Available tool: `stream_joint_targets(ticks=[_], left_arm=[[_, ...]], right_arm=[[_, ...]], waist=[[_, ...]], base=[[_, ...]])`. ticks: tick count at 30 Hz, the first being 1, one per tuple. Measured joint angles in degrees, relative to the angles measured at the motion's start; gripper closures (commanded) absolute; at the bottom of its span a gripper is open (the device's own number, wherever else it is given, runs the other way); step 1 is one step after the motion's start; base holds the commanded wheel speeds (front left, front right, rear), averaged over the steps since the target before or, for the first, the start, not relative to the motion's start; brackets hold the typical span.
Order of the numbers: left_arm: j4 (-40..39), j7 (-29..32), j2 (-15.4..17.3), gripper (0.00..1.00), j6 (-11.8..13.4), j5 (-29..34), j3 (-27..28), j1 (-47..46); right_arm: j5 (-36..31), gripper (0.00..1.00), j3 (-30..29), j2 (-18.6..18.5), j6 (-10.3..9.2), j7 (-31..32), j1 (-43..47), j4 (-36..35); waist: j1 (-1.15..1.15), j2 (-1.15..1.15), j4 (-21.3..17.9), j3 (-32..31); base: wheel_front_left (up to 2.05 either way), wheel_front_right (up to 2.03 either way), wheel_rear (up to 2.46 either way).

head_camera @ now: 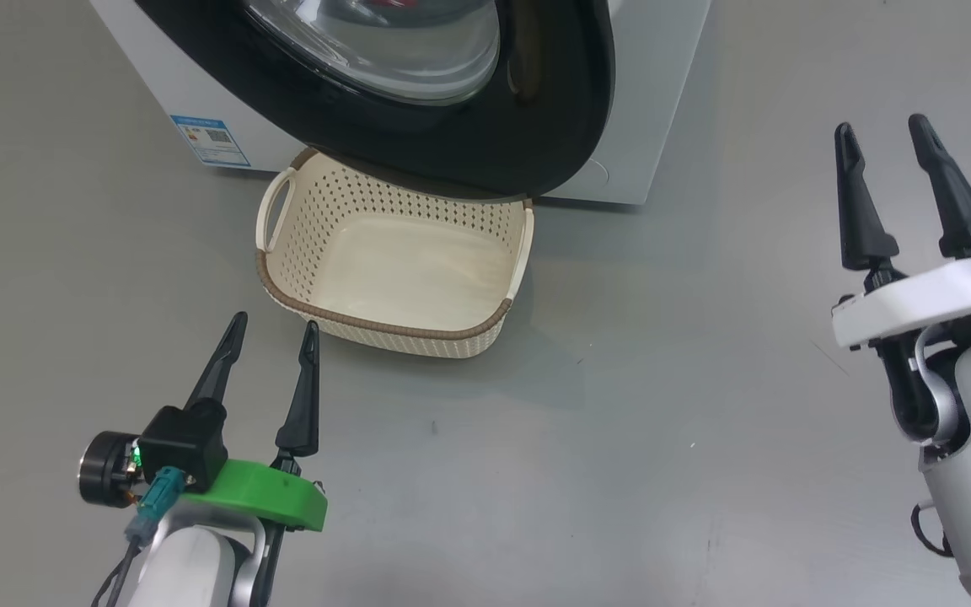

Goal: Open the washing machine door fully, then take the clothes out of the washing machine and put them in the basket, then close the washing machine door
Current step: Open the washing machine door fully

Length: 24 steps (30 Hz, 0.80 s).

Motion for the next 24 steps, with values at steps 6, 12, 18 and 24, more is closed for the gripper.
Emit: stream_joint_targets(ticks=[6, 12, 18, 24], left_arm=[[-0.38, 0.0, -0.01, 0.0, -0.1, -0.03, -1.08, -1.42], [-0.74, 0.0, -0.02, 0.0, -0.1, -0.12, -1.74, -2.68], [-0.75, 0.0, -0.04, 0.0, -0.1, -0.68, -2.43, -3.52], [-0.77, 0.0, -0.13, 0.0, -0.1, -1.41, -2.9, -4.56]], right_arm=[[2.92, 0.0, -0.71, -0.3, 0.71, 3.56, -6.75, 0.0], [6.26, 1.0, -2.15, -1.25, 1.14, 6.84, -12.98, 0.2], [15.01, 1.0, -4.5, 0.69, 1.58, 11.8, -17.06, 2.87], [27.49, 1.0, -7.83, 5.14, 1.63, 17.94, -20.57, 5.92]], waist=[[0.0, 0.0, 1.06, 2.38], [0.0, 0.0, 2.64, 4.64], [0.0, 0.0, 4.5, 6.82], [0.0, 0.0, 6.41, 8.72]], base=[[0.0, 0.0, 0.0], [0.0, 0.0, 0.0], [0.0, 0.0, 0.0], [0.0, 0.0, 0.0]])
